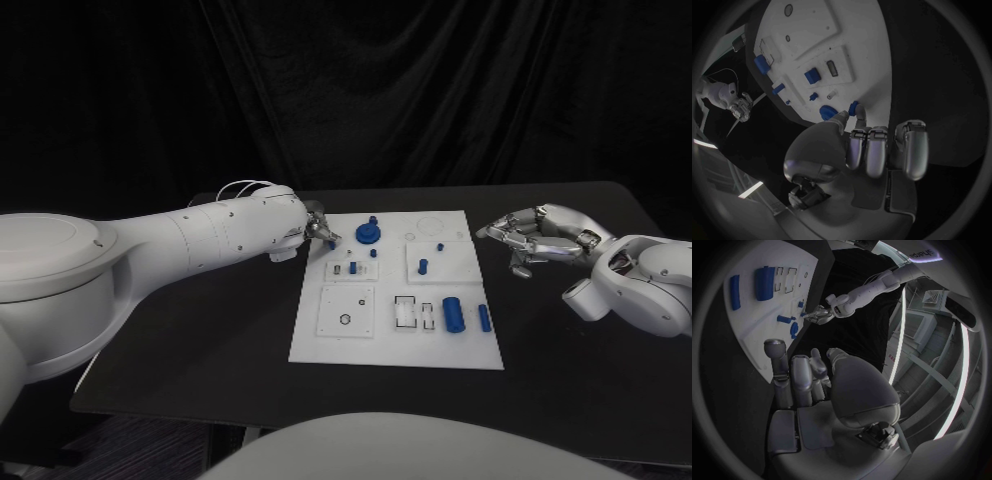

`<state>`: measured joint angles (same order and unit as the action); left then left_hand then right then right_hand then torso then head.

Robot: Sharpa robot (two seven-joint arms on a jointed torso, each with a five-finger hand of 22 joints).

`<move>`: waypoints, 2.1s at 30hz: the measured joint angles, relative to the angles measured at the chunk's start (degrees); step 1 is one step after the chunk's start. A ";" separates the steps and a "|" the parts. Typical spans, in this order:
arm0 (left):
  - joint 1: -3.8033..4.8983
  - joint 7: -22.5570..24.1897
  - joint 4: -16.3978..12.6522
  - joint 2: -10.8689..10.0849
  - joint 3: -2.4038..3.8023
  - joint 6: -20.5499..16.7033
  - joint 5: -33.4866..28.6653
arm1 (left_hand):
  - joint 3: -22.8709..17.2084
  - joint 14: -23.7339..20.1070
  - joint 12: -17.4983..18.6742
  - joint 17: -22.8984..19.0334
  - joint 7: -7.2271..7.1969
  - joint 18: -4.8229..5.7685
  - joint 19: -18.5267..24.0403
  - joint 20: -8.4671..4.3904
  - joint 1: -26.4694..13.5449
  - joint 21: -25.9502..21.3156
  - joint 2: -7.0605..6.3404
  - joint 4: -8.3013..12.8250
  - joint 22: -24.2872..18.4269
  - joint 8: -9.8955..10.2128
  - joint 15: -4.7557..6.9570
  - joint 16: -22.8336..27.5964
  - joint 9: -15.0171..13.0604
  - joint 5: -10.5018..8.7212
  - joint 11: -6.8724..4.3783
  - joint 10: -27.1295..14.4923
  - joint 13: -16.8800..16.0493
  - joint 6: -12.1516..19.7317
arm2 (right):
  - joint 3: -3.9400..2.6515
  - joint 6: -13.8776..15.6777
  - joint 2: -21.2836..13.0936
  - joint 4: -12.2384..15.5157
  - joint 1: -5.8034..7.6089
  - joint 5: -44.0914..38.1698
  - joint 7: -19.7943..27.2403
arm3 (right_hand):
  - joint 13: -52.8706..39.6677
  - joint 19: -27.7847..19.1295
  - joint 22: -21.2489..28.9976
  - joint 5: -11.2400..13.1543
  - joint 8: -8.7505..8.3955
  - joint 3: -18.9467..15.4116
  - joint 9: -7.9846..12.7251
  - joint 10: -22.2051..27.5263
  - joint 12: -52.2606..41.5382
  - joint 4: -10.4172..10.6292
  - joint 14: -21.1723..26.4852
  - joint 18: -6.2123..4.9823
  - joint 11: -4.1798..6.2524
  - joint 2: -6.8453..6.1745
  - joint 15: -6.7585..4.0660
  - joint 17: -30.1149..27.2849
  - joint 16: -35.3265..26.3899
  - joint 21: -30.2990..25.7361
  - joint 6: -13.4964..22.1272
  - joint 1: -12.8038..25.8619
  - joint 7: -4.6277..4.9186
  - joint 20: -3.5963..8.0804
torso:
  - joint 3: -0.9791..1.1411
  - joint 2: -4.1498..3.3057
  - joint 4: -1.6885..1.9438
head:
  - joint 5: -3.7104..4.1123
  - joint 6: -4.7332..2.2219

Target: Assemble the parts on the task board

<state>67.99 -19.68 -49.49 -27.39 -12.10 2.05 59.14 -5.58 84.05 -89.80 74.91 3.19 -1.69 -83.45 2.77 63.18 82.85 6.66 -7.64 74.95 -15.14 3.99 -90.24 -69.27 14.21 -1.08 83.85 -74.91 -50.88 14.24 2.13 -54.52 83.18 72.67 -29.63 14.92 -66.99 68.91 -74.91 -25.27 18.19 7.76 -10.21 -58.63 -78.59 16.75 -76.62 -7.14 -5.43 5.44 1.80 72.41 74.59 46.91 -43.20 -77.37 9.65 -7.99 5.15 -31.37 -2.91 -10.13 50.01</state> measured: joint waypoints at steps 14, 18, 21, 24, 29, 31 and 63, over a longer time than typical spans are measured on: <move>-0.18 0.32 0.04 -0.01 0.02 1.13 0.01 | -3.94 0.00 0.00 0.00 0.09 -0.94 0.21 -0.21 0.83 -0.23 -0.34 2.53 -0.01 1.86 0.00 0.00 1.42 4.40 0.00 0.00 0.00 0.32 | 0.00 -0.16 0.13 -0.03 0.00 0.00 -0.29 | 0.26 0.00 0.00 -0.25 0.23 0.16 0.05 0.20 0.00 -0.16 0.00 -0.94 0.20 0.38 0.00 0.01 0.00 0.00 0.00 -0.38 0.00 0.00 | 0.00 0.01 0.01 | -0.07 0.00; -0.24 0.43 0.04 -0.09 0.02 1.19 0.01 | -6.68 0.00 0.00 0.00 0.08 -0.94 0.21 -0.21 0.42 -0.43 -0.77 3.73 -0.01 2.33 0.00 0.00 2.21 6.59 0.00 0.00 0.00 -0.31 | 0.00 -0.22 0.19 -0.13 0.00 0.00 -0.37 | 0.26 0.00 0.00 -0.25 0.23 0.16 0.05 0.20 0.00 -0.16 0.00 -0.93 0.20 0.38 0.00 0.01 0.00 0.00 0.00 -0.38 0.00 0.00 | -0.01 0.00 0.01 | -0.13 0.00; -0.28 0.59 -0.02 -0.23 0.01 1.19 0.01 | -10.33 0.00 0.00 0.00 0.06 -0.93 0.21 -0.21 -0.17 -0.43 -1.52 5.22 -0.01 2.66 0.00 0.00 2.39 9.85 0.00 0.00 0.00 -0.96 | 0.00 -0.29 0.23 -0.17 -0.05 0.00 -0.43 | 0.26 0.00 0.00 -0.45 0.23 0.16 0.05 0.20 0.00 -0.16 0.21 -0.93 0.20 0.38 -0.21 -0.08 0.00 -0.32 0.00 -0.38 0.00 0.00 | -0.01 -0.01 0.01 | -0.13 0.00; -0.30 0.77 -0.33 -0.55 0.00 1.08 0.02 | -14.22 0.00 0.00 0.00 0.11 -0.94 0.21 -0.21 -0.85 -0.43 -2.66 6.99 -0.02 2.66 0.00 0.00 2.27 11.94 0.00 0.00 0.00 -1.36 | 0.00 -0.36 0.24 -0.18 -0.09 0.00 -0.50 | 0.26 0.00 0.00 -0.45 0.23 0.16 0.05 0.20 0.00 -0.16 0.21 -0.93 0.20 0.38 -0.21 -0.08 0.00 -0.32 0.00 -0.38 0.00 0.00 | -0.01 -0.02 0.04 | -0.13 0.00; -0.31 1.17 -1.78 -1.64 0.00 0.34 0.02 | -17.24 0.00 0.00 0.00 0.15 -0.93 0.21 -0.21 -1.75 -0.43 -3.87 7.88 -0.02 2.66 0.00 0.00 1.48 13.98 0.00 0.00 0.00 -1.83 | 0.00 -0.45 0.16 -0.19 -0.14 0.00 -0.61 | 0.41 -0.21 0.00 -0.44 0.23 0.16 0.05 0.41 0.24 -0.16 0.21 -0.91 0.00 0.38 -0.21 -0.18 0.00 -0.32 0.00 -0.38 0.00 0.21 | -0.01 -0.03 0.07 | -0.15 0.00; -0.31 1.36 -2.75 -2.35 0.00 -0.15 0.02 | -18.02 0.00 0.00 0.00 0.10 -0.93 0.21 -0.21 -1.88 -0.43 -4.00 8.04 -0.02 2.42 0.00 0.00 1.20 13.98 0.00 0.00 0.00 -1.95 | 0.00 -0.48 0.11 -0.18 -0.15 0.00 -0.66 | 0.41 -0.21 0.00 -0.44 0.23 0.16 0.04 0.41 0.24 -0.16 0.21 -0.91 0.00 0.38 -0.21 -0.18 0.00 -0.32 0.00 -0.38 0.00 0.21 | -0.01 -0.05 0.09 | -0.15 0.00; 1.34 -0.55 -23.60 -14.02 0.00 -4.66 -6.05 | -22.46 0.00 0.00 0.00 -0.01 -0.92 0.20 -0.21 -3.82 -1.02 -5.26 8.35 -0.03 2.22 0.00 0.00 0.46 6.87 0.00 0.00 0.00 -2.88 | 0.00 -0.64 -0.50 0.10 -0.19 -0.24 -1.73 | 0.58 -0.21 -0.04 -0.44 0.47 0.16 0.05 0.61 0.23 -0.16 0.42 -0.89 0.21 0.37 0.01 -0.31 0.00 -0.32 0.00 -0.37 0.00 0.21 | 0.05 -0.02 0.29 | -0.32 0.00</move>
<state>69.33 -20.23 -73.09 -41.41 -12.10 -2.61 53.09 -28.04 84.05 -89.80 74.91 3.19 -2.62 -83.25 2.56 59.37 81.83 1.40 0.72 74.92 -12.92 3.99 -90.24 -68.81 21.08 -1.08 83.85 -74.91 -53.76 14.25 1.50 -55.02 83.28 72.47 -29.87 13.19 -66.41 68.70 -74.95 -25.70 18.65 7.92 -10.17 -58.02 -78.36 16.59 -76.20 -8.04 -5.22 5.81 1.80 72.10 74.59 46.59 -43.21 -77.74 9.65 -7.78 5.20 -31.39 -2.62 -10.45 50.01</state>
